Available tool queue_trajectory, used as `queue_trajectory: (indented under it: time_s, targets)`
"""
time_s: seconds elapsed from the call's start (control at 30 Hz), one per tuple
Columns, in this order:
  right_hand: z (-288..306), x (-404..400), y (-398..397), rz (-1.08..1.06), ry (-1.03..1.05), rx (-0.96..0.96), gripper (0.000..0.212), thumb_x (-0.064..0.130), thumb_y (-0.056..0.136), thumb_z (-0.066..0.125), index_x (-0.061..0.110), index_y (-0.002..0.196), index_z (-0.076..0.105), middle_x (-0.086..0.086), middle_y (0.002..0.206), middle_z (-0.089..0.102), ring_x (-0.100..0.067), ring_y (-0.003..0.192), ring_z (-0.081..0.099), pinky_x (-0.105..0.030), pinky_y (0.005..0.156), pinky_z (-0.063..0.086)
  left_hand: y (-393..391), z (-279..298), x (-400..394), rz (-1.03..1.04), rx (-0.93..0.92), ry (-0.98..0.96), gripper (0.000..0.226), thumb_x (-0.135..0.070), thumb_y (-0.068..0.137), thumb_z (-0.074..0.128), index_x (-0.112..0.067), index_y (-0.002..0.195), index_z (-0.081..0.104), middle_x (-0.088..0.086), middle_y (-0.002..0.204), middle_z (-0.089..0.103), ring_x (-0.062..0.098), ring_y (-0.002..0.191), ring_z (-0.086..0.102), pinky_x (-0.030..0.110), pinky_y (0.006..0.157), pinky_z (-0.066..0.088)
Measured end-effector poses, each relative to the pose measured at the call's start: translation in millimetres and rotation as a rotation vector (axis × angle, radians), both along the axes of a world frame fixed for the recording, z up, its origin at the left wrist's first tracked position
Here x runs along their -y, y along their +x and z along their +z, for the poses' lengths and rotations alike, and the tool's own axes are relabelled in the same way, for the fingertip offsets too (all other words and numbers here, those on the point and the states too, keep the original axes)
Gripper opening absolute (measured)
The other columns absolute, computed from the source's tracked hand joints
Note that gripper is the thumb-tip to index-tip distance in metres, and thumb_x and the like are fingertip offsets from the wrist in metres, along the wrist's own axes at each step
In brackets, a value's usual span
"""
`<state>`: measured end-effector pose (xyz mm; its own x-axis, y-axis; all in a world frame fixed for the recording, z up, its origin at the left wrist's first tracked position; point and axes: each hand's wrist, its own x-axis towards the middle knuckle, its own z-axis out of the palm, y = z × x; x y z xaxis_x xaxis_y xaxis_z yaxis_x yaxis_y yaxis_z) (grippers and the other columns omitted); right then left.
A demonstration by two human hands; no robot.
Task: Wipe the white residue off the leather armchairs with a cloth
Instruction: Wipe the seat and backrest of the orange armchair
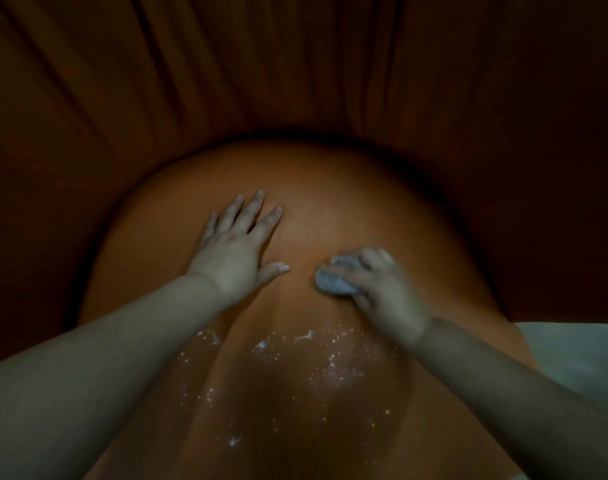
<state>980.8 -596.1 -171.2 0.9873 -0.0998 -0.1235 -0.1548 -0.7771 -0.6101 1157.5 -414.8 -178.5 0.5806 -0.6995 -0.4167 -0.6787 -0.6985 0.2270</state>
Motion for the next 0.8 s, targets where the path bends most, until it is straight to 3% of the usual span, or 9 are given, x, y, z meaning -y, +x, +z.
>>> queue_trajectory:
  time_s: [0.13,0.23,0.3,0.43,0.57,0.7,0.8]
  targets:
    - [7.2,21.9,-2.2,-0.008,-0.021,0.003,0.05,-0.008,0.079,0.065,0.017,0.122,0.066,-0.017,0.096,0.055,-0.035,0.089,0.05,-0.041,0.073,0.044,-4.4,4.3,1.8,-0.001,-0.017,-0.019,0.089,-0.069,0.083,0.048,-0.04,0.151,-0.001,-0.011,0.159,-0.018,0.018,0.146,-0.017,0.045,0.119,-0.003]
    - [-2.6,52.8,9.1,-0.239,-0.089,0.014,0.049,-0.005,0.083,0.06,0.02,0.126,0.063,-0.017,0.106,0.051,-0.035,0.103,0.045,-0.033,0.09,0.036,-13.3,4.4,6.4,-0.094,-0.01,-0.035,0.086,-0.067,0.084,0.049,-0.042,0.151,0.002,-0.01,0.16,-0.015,0.018,0.146,-0.016,0.046,0.119,-0.002]
    - [-8.2,45.5,0.0,-0.304,-0.074,0.0,0.052,-0.006,0.083,0.059,0.02,0.127,0.062,-0.016,0.109,0.05,-0.034,0.106,0.043,-0.027,0.092,0.031,-19.3,2.8,10.6,-0.121,-0.003,-0.055,0.083,-0.066,0.084,0.05,-0.043,0.151,0.004,-0.01,0.16,-0.013,0.018,0.146,-0.015,0.047,0.118,-0.002]
    - [-9.0,-2.1,-51.4,-0.225,-0.043,0.033,0.058,-0.006,0.078,0.064,0.026,0.126,0.062,-0.009,0.097,0.051,-0.029,0.089,0.046,-0.036,0.074,0.043,-30.2,1.6,16.3,-0.101,0.01,-0.046,0.083,-0.066,0.084,0.049,-0.043,0.15,0.004,-0.01,0.16,-0.014,0.019,0.147,-0.014,0.046,0.118,-0.002]
    - [-4.0,15.3,-56.8,-0.155,-0.003,0.045,0.053,-0.004,0.081,0.063,0.027,0.125,0.062,0.001,0.093,0.042,-0.021,0.089,0.042,-0.019,0.071,0.033,-32.9,4.1,19.3,-0.106,0.011,-0.002,0.087,-0.068,0.083,0.049,-0.044,0.15,0.001,-0.01,0.16,-0.016,0.02,0.147,-0.015,0.046,0.117,0.0]
    - [-10.9,36.0,-39.7,-0.413,-0.063,0.007,0.055,-0.008,0.082,0.057,0.022,0.127,0.062,-0.011,0.1,0.045,-0.031,0.098,0.042,-0.024,0.081,0.03,-31.2,2.5,22.1,-0.113,0.0,0.055,0.091,-0.07,0.081,0.05,-0.045,0.149,-0.005,-0.01,0.159,-0.02,0.02,0.146,-0.016,0.046,0.117,0.001]
    - [-13.2,4.5,-65.2,-0.426,-0.075,0.022,0.063,-0.01,0.078,0.058,0.025,0.13,0.059,-0.013,0.096,0.047,-0.032,0.09,0.045,-0.042,0.078,0.045,-33.8,0.7,21.9,-0.11,0.014,0.044,0.091,-0.07,0.081,0.05,-0.045,0.149,-0.004,-0.011,0.159,-0.019,0.019,0.146,-0.016,0.046,0.117,0.002]
